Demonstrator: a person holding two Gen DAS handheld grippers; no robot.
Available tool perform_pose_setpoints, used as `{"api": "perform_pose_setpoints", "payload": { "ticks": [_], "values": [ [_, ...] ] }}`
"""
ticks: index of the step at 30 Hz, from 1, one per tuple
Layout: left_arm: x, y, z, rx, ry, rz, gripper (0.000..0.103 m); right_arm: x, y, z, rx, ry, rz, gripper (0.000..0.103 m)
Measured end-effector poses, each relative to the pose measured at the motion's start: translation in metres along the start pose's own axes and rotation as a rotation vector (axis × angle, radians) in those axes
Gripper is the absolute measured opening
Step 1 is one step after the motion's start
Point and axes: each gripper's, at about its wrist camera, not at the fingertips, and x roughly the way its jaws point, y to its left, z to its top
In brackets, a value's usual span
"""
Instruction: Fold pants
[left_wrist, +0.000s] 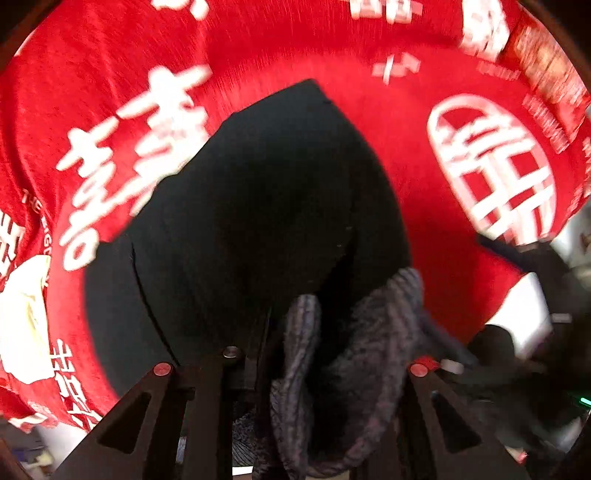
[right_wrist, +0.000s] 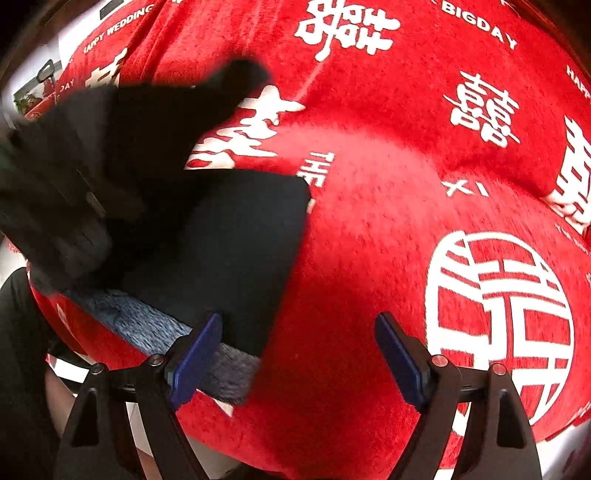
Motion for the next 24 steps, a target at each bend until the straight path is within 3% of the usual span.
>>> {"api": "perform_pose_setpoints", "payload": {
  "ticks": [1, 2, 3, 5, 8, 11, 13, 17, 20, 22, 24],
  "values": [
    [0.008, -0.004, -0.001, 0.005, -0.005, 0.016, 0.025, -0.001, -0.004, -0.003, 0.01, 0.001, 0.001, 0.086],
    [0.008, -0.009, -0.002, 0.016, -0.026, 0.028, 0.035, -0.002, -0.007, -0.005, 0.016, 0.004, -0.001, 0.086],
    [0.006, -0.017, -0.004, 0.038, -0.035, 0.024, 0.054, -0.001, -0.009, -0.007, 0.022, 0.006, -0.004, 0.086],
    [0.002, -0.026, -0.003, 0.062, -0.036, 0.0, 0.066, -0.002, -0.017, -0.013, 0.04, 0.013, -0.008, 0.086],
    [-0.01, -0.032, -0.003, 0.08, -0.056, -0.027, 0.066, -0.003, -0.029, -0.016, 0.087, 0.017, -0.005, 0.086],
    [-0.037, -0.028, -0.005, 0.075, -0.104, -0.164, 0.068, -0.009, -0.038, -0.016, 0.137, 0.004, 0.01, 0.086],
    [-0.065, -0.014, -0.015, 0.068, -0.169, -0.254, 0.068, -0.016, -0.039, -0.014, 0.152, -0.009, 0.036, 0.086],
    [-0.1, 0.027, -0.039, 0.016, -0.282, -0.301, 0.08, -0.026, -0.037, -0.007, 0.176, -0.044, 0.092, 0.086],
    [-0.093, 0.057, -0.05, -0.037, -0.293, -0.22, 0.08, -0.022, -0.034, -0.001, 0.231, -0.052, 0.179, 0.086],
    [-0.068, 0.074, -0.054, -0.082, -0.244, -0.101, 0.08, -0.018, -0.03, 0.001, 0.262, -0.054, 0.229, 0.086],
    [-0.044, 0.086, -0.061, -0.114, -0.196, -0.054, 0.08, -0.017, -0.027, 0.004, 0.304, -0.071, 0.283, 0.086]
  ]
}}
